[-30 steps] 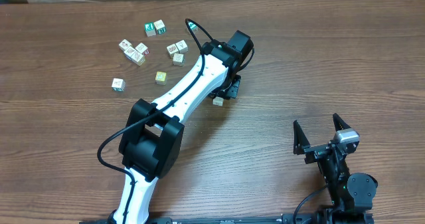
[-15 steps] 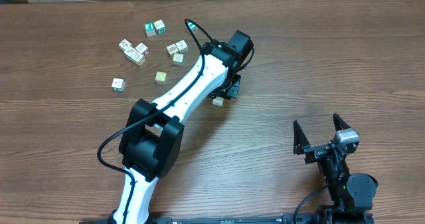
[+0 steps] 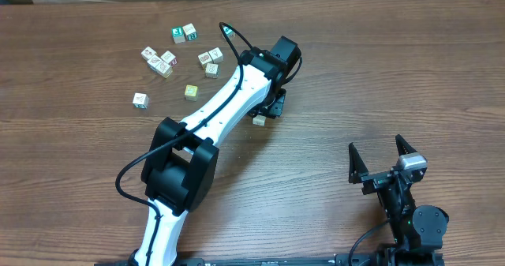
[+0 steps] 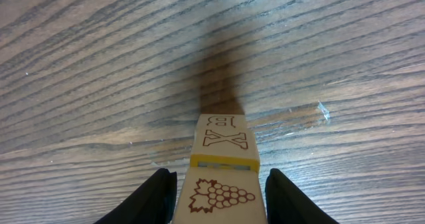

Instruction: Form a tower

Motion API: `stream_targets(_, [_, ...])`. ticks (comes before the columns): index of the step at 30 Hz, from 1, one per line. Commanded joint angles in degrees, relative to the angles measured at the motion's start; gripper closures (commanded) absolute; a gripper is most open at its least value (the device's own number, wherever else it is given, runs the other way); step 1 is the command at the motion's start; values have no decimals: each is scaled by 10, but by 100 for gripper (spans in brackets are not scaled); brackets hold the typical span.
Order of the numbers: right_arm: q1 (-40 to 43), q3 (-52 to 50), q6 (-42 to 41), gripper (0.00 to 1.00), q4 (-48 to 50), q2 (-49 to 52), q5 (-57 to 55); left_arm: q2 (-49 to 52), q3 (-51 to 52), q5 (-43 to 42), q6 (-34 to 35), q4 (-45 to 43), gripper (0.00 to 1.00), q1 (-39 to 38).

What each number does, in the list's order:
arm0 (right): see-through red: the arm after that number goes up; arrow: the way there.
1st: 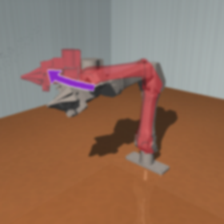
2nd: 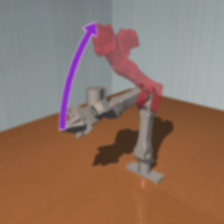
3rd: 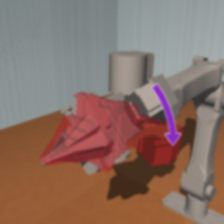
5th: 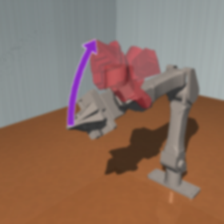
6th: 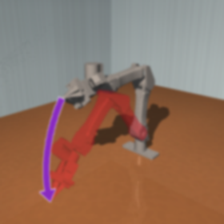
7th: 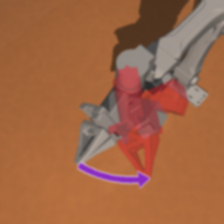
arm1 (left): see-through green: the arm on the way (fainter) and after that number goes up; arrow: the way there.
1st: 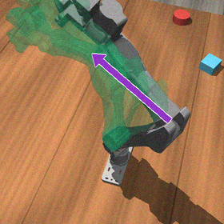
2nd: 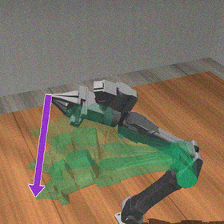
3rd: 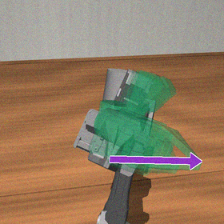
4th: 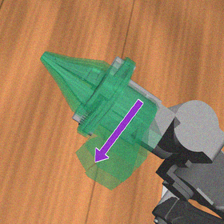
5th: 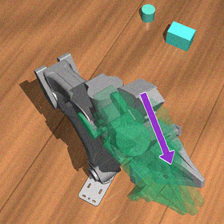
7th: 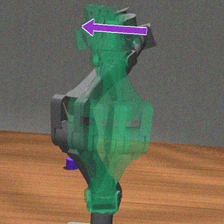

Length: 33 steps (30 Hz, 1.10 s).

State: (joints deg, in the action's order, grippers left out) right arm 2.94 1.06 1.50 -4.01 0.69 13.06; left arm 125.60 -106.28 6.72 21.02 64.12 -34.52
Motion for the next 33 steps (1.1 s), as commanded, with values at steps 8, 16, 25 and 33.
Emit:
stream_targets(8, [-2, -6, -1, 0, 3, -5, -5, -5, -19, 9, 2, 7, 65, -4])
stream_targets(16, [-2, -6, -1, 0, 3, -5, -5, -5, -24, 9, 1, 6, 76, -3])
stream_targets(25, [-2, -6, -1, 0, 3, -5, -5, -5, -42, 9, -3, 14, 74, -3])
stream_targets(33, [-2, -6, -1, 0, 3, -5, -5, -5, -37, 9, -3, 16, 73, -3])
